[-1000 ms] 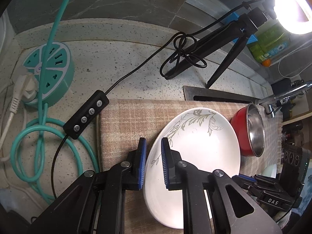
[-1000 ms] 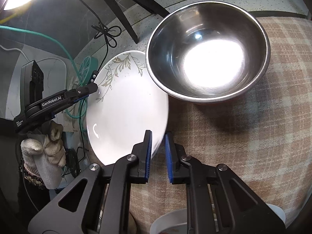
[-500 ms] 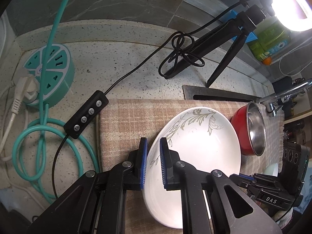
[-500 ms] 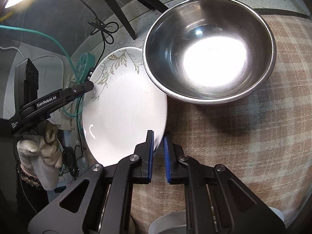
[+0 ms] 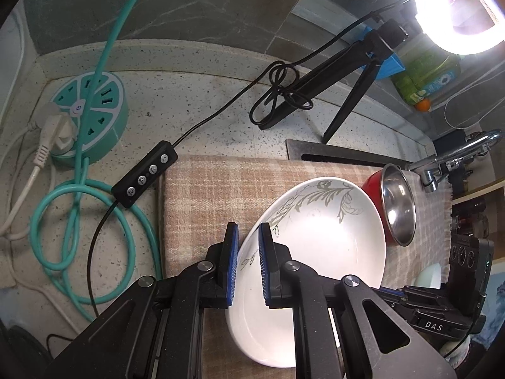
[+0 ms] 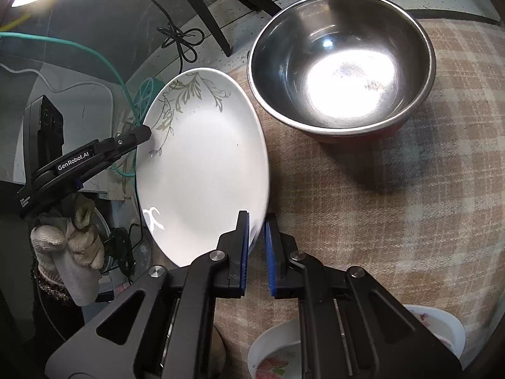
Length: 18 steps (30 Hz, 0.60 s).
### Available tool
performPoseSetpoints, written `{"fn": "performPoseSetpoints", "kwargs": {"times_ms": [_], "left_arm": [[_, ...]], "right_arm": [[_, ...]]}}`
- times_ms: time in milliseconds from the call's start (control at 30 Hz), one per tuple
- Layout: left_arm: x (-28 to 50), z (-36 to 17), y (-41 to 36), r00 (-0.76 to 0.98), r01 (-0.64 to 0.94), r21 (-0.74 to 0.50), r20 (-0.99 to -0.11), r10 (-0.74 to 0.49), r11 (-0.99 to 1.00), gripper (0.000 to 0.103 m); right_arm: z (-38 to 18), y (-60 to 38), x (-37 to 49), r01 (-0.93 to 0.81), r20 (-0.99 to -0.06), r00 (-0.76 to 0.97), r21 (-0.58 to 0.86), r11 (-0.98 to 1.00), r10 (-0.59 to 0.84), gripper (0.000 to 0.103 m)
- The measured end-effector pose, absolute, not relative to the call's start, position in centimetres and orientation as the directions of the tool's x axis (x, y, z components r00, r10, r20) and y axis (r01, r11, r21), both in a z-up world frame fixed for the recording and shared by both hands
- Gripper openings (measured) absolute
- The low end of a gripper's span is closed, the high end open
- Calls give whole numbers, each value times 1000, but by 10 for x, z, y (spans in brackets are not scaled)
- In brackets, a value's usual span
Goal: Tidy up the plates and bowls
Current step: 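Lift and carry the leaf-patterned plate toward the plate stack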
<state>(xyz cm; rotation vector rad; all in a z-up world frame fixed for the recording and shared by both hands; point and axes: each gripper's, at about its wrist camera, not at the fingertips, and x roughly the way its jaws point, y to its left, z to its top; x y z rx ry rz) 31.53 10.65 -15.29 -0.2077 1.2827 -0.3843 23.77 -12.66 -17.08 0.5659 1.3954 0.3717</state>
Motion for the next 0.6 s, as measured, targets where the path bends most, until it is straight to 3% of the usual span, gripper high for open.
{"fn": "performPoseSetpoints", "kwargs": {"times_ms": [600], "left_arm": [[286, -121, 87, 259, 177, -391, -867, -426, 903, 11]], "right_arm": [[-139, -172, 207, 91, -777, 191, 623, 777, 601, 10]]}}
